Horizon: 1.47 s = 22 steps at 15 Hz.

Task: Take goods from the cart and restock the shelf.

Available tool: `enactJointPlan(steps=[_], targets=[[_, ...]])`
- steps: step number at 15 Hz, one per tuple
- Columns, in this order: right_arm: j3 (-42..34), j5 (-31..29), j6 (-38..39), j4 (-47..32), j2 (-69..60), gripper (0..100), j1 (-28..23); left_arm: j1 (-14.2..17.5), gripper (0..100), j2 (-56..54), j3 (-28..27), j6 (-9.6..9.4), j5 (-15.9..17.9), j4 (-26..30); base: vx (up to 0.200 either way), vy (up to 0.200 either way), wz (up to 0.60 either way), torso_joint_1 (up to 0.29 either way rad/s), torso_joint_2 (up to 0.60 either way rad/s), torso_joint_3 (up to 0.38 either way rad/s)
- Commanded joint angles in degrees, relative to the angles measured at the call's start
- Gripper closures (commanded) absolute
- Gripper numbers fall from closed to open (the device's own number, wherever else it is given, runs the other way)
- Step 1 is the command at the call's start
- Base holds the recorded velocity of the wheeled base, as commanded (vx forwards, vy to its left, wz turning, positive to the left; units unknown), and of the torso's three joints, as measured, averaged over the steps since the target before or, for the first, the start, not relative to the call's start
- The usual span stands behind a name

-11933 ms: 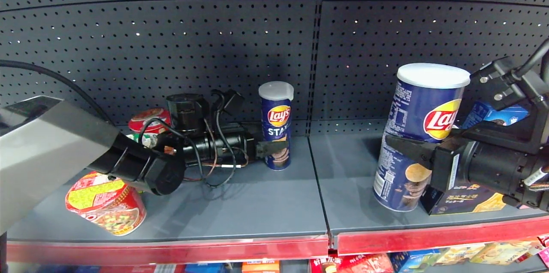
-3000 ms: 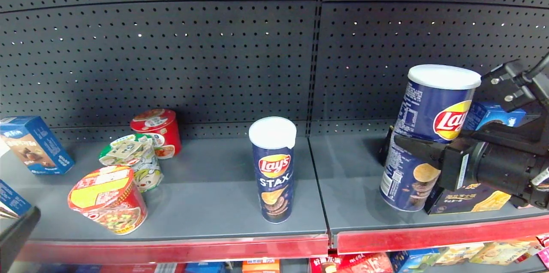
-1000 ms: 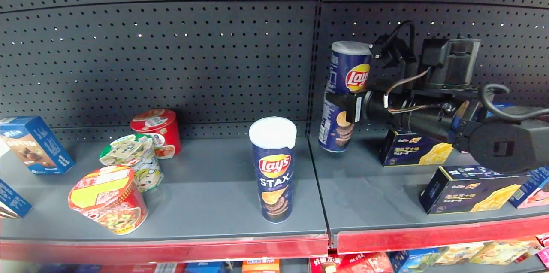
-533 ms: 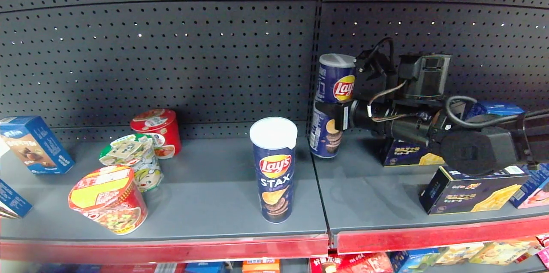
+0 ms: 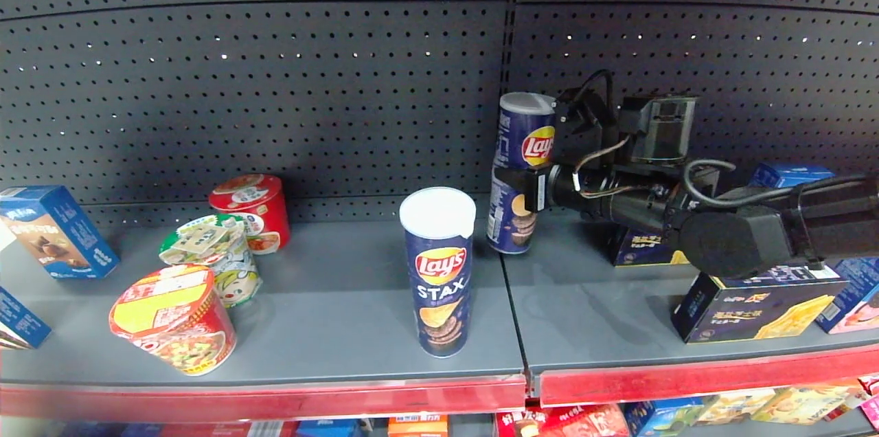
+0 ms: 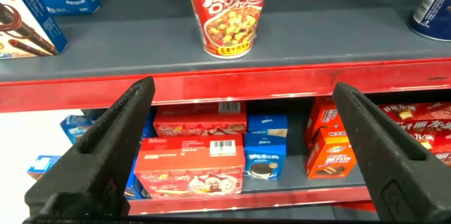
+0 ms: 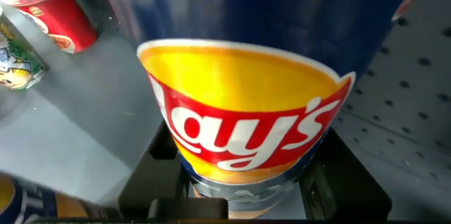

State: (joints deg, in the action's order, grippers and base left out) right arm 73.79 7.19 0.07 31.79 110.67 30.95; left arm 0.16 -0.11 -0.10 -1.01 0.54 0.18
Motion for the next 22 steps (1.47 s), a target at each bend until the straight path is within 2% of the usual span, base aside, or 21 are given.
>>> enactJointPlan(steps=[1, 7, 22], targets=[[3.55, 0.01, -0.07, -0.06, 3.59, 100, 0.34, 0.02, 0, 0.20, 0.01, 0.05, -0.01, -0.01, 0.000, 0.000, 0.00, 0.000, 0.00, 0.000], [7.60, -0.42, -0.51, 0.02, 8.07, 100, 2.53, 0.02, 0, 0.20, 0.01, -0.04, -0.01, -0.01, 0.000, 0.000, 0.00, 0.000, 0.00, 0.000], [11.64, -1.04, -0.69, -0.24, 13.00, 100, 2.62, 0.02, 0, 0.20, 0.01, -0.04, -0.01, -0.01, 0.000, 0.000, 0.00, 0.000, 0.00, 0.000]])
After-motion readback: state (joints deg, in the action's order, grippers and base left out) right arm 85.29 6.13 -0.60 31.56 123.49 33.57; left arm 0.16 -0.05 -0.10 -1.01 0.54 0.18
